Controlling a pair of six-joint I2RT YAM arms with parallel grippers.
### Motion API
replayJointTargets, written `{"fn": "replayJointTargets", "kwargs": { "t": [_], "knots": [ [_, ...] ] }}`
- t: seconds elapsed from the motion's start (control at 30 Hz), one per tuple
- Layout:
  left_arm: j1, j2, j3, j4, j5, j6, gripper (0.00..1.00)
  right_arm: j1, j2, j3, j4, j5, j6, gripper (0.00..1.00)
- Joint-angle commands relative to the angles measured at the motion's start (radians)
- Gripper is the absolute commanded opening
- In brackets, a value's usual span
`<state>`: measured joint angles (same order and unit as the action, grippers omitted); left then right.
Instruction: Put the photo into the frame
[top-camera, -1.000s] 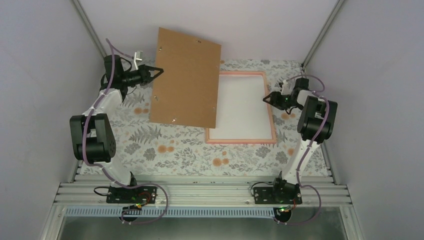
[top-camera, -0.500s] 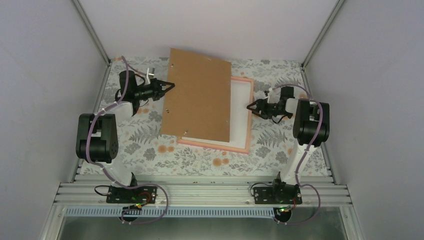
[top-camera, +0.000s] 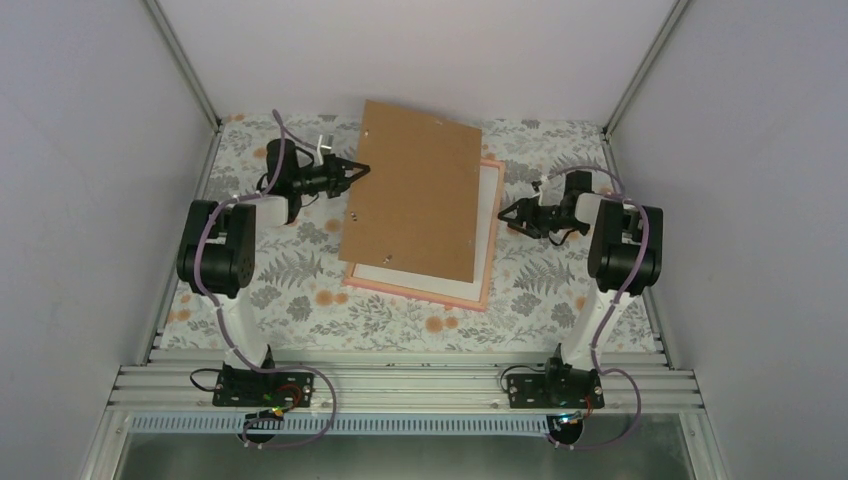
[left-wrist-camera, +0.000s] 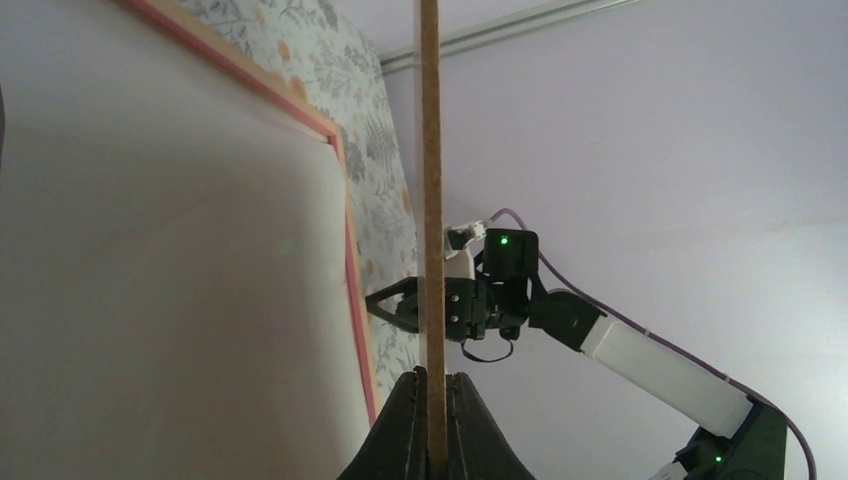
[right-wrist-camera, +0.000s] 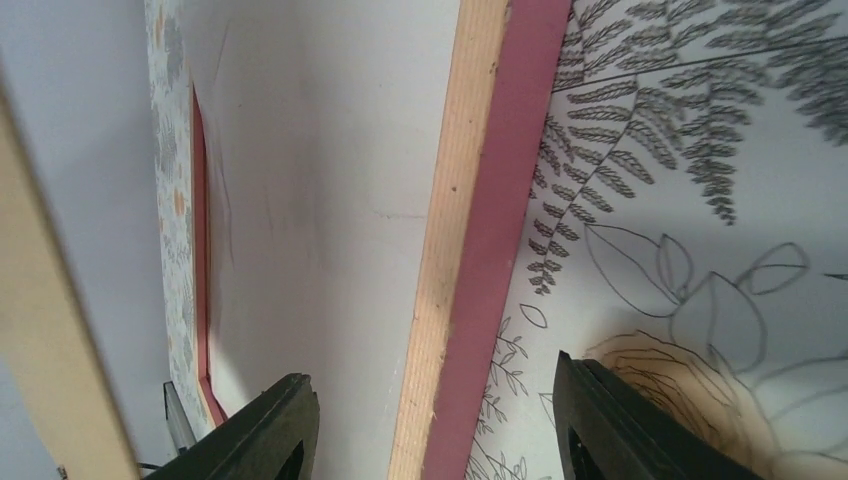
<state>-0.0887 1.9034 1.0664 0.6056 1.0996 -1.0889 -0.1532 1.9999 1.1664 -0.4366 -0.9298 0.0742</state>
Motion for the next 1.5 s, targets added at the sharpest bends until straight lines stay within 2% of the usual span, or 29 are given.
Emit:
{"fn": "replayJointTargets", "kwargs": {
  "t": [0.0, 0.23, 0.67, 0.9, 1.17, 1.47],
  "knots": [
    [-0.026, 0.034, 0.054, 0.061, 0.038, -0.013, 0.02, -0.021, -0.052, -0.003, -0.032, 0.003, -0.044, 0.59],
    [-0.045, 0.110, 0.095, 0.025, 0.061, 0.029, 0.02, -0.035, -0.057, 0.000, -0.050, 0.000, -0.059, 0.59],
    [-0.082, 0.216, 0.217, -0.176, 0.063, 0.184, 0.02, -0.041, -0.050, 0.003, -0.050, -0.017, -0.047, 0.60],
    [-0.093, 0.242, 0.203, -0.185, 0.051, 0.178, 0.02, -0.044, -0.046, 0.007, -0.049, -0.018, -0.048, 0.60],
    [-0.106, 0.264, 0.250, -0.307, 0.018, 0.259, 0.02, -0.043, -0.035, 0.014, -0.051, -0.016, -0.048, 0.60],
    [-0.128, 0.267, 0.247, -0.350, -0.021, 0.263, 0.04, -0.044, -0.023, 0.016, -0.045, -0.019, -0.040, 0.60]
  ]
}}
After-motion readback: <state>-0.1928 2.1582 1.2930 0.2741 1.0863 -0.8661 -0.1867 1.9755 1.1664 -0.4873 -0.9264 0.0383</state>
